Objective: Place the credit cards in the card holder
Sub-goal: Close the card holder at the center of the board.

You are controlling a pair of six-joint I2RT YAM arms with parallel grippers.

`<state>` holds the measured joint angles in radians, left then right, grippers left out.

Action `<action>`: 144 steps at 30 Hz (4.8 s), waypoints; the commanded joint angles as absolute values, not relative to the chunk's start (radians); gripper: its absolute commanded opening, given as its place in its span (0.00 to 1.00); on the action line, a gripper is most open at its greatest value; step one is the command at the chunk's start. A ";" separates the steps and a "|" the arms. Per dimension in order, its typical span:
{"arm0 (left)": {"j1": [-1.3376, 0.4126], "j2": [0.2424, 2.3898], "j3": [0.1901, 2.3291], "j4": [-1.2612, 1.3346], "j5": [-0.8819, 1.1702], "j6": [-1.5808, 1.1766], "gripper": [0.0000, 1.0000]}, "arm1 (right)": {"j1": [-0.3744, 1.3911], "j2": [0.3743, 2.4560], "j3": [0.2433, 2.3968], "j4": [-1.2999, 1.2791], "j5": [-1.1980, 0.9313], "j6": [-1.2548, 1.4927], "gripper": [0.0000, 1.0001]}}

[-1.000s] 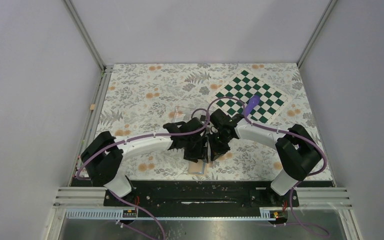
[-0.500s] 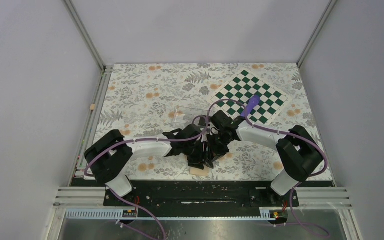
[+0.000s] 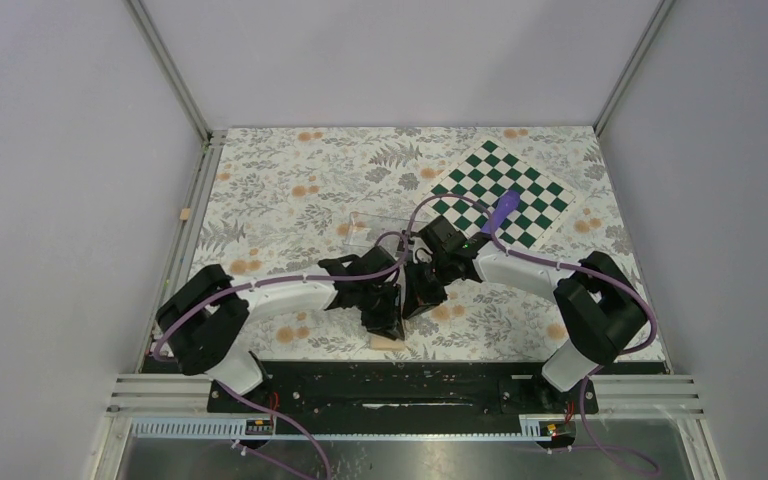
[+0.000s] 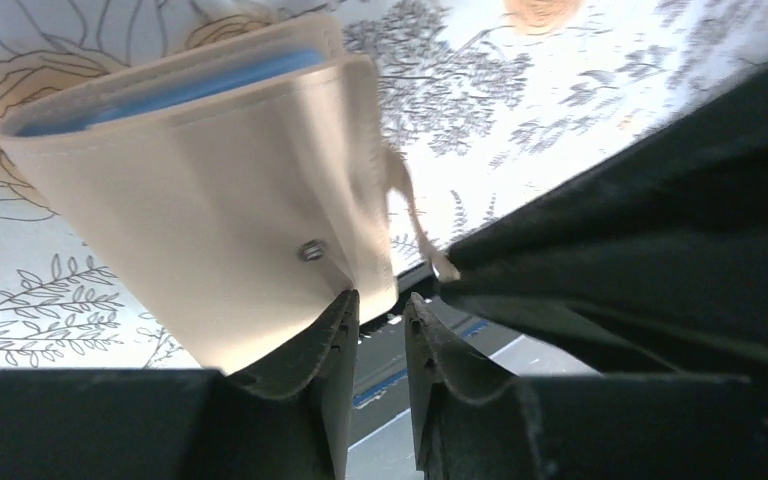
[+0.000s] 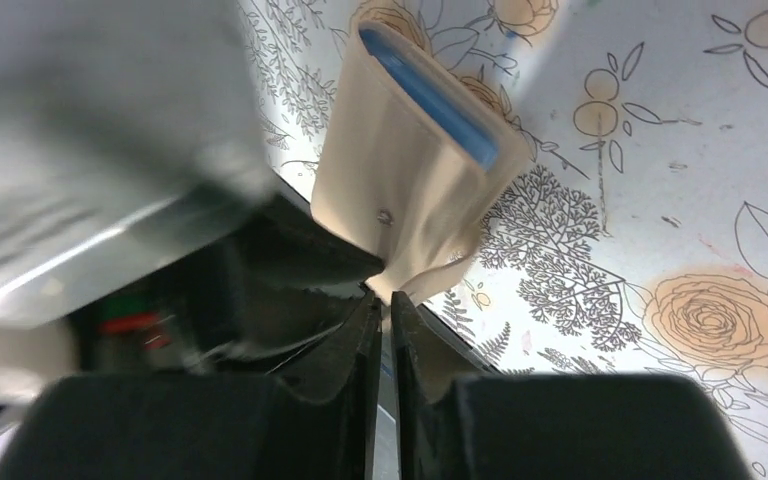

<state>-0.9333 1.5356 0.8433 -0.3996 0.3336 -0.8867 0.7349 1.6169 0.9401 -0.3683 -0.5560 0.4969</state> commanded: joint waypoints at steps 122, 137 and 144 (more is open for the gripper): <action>-0.903 1.488 0.820 -0.373 0.126 -0.946 0.00 | 0.726 1.814 0.983 -0.293 -0.554 0.524 0.09; -0.901 1.536 0.788 -0.306 0.154 -0.950 0.00 | 0.726 1.775 0.976 -0.280 -0.570 0.521 0.11; -0.901 1.555 0.781 -0.315 0.152 -0.950 0.00 | 0.727 1.705 0.961 -0.282 -0.569 0.526 0.12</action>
<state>-0.9043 1.5402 0.7937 -0.3168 0.1616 -0.9649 0.7174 1.7798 0.9665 -0.2787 -0.5625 0.5320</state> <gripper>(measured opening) 0.010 0.115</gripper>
